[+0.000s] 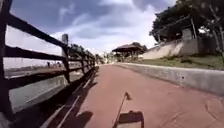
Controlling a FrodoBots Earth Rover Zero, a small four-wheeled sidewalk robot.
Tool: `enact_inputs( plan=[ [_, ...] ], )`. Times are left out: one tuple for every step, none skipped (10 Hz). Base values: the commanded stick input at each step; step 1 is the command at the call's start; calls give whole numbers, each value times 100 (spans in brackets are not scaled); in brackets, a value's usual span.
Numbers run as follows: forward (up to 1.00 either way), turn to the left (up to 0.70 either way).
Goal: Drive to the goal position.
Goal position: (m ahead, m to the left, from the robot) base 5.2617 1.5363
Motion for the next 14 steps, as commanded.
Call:
enact_inputs(
  plan=[
    [70,29],
    [70,29],
    [70,24],
    [70,4],
    [70,-6],
    [70,-6],
    [70,-6],
    [70,-6],
    [70,-6],
    [70,-6],
    [70,-6],
    [70,-6],
    [70,-6],
    [70,-6]
  ],
)
